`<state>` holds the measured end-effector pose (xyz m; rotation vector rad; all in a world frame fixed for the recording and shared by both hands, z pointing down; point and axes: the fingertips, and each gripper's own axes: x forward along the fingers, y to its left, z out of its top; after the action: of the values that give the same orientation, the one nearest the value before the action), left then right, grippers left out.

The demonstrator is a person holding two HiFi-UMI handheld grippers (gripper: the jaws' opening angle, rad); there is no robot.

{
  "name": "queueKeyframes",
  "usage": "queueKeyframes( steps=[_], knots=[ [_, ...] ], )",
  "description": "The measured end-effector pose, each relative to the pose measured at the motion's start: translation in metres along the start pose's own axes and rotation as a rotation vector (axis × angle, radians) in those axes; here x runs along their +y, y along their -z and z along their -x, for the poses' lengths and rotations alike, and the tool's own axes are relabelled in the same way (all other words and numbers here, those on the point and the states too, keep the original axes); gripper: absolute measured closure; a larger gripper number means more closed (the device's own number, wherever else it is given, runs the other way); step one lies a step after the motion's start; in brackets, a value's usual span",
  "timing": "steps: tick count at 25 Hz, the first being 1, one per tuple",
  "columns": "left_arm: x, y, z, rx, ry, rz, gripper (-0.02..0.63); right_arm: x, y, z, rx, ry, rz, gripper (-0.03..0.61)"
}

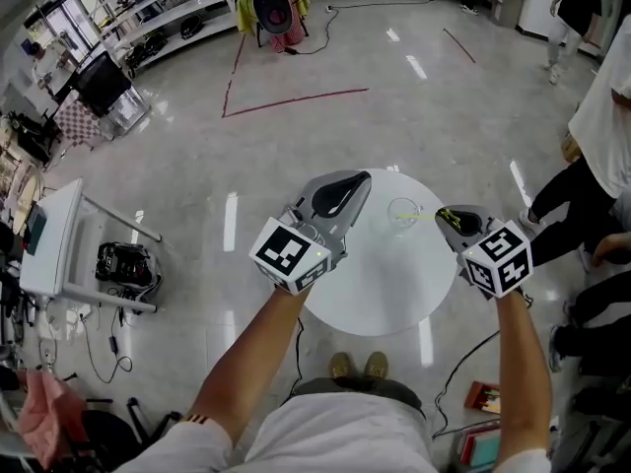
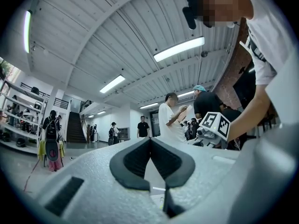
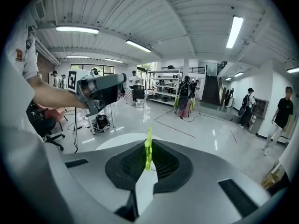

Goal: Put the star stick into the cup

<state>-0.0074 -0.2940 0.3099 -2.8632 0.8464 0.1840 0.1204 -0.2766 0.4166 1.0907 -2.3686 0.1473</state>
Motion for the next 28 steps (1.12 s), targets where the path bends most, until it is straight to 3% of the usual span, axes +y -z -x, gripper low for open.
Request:
queueKeyframes(
  steps=[16, 28],
  knots=[
    [0.009, 0.028, -0.018, 0.042, -0.018, 0.041, 0.598, -0.014, 0.040, -0.052, 0.128, -0.083, -0.031, 0.555],
    [0.011, 0.044, -0.020, 0.071, -0.023, 0.055, 0.598, -0.022, 0.055, -0.070, 0.117, -0.108, -0.115, 0.555]
  ],
)
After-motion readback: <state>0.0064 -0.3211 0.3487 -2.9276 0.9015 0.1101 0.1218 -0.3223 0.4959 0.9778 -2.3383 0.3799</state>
